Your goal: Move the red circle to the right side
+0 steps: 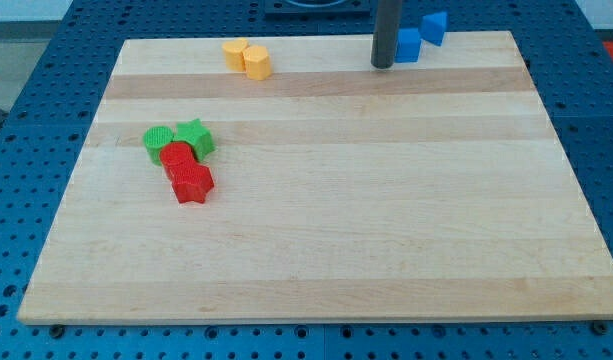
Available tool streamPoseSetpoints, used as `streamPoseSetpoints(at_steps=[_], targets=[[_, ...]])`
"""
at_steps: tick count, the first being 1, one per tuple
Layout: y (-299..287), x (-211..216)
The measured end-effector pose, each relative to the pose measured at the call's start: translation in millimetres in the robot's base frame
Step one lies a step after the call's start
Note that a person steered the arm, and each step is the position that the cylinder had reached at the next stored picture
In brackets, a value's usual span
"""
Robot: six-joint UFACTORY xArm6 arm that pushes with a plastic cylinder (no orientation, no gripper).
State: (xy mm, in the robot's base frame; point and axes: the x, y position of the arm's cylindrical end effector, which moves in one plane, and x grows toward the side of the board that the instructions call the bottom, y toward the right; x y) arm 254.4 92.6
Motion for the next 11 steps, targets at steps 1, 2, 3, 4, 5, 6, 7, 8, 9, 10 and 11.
streamPoseSetpoints(at_steps=[1, 2, 3, 4, 5, 6, 7, 8, 9, 10, 11], targets=[[10.1, -12.6], [15.8, -21.3], [16.6, -22.5], [21.1, -23.5], [32.6, -30.6], [-3.0, -28.9], [-58.1, -28.6], [-76.2, -28.4], [-86.1, -37.4], [-121.8, -60.7], [-141.9, -62.4]])
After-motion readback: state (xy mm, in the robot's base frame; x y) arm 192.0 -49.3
